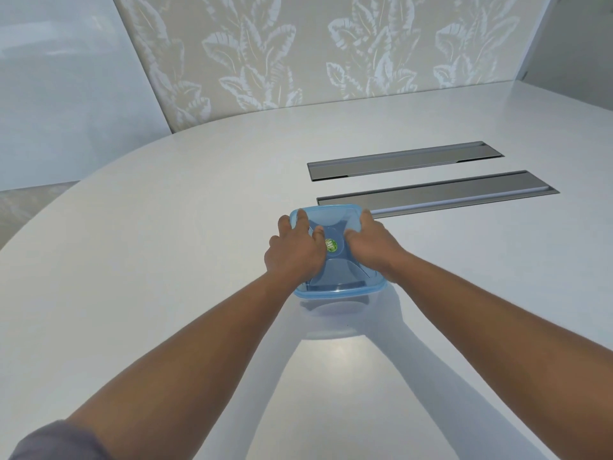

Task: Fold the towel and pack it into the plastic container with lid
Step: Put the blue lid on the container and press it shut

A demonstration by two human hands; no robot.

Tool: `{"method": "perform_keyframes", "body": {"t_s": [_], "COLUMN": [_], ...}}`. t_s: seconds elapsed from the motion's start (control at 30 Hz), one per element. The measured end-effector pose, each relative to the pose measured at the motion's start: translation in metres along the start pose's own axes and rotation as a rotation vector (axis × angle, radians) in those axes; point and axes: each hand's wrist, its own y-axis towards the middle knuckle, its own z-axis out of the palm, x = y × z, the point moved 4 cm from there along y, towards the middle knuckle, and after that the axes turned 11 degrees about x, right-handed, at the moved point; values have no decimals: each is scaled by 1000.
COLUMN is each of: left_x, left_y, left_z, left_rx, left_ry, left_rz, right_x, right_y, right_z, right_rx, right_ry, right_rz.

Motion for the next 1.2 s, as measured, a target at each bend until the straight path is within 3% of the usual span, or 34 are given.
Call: {"method": "perform_keyframes", "body": {"t_s": [0.2,0.5,0.63,0.83,1.03,1.2], "left_x": [1,12,19,28,32,33], "left_y": [-7,-9,-10,-20,-36,-43], "left_z": [-5,-9,-3,0,7,26], "left_rx": [-103,-238,-183,93,127,86], "left_ry": [-51,-409,-563,-886,-1078,-1223], "left_rz": [55,171,202,233,171,190], "right_x": [1,-10,-14,-11,-24,-32], "right_y": [-22,-38,-41,-41,-47,-52], "right_z": [6,1,1,-1,-1,17], "right_rx": [-111,-287,-298,-253,-188,-73], "right_ry": [-80,102,166,261,578,682], "right_rz": [-61,-54,-23,-15,-11,-82]}}
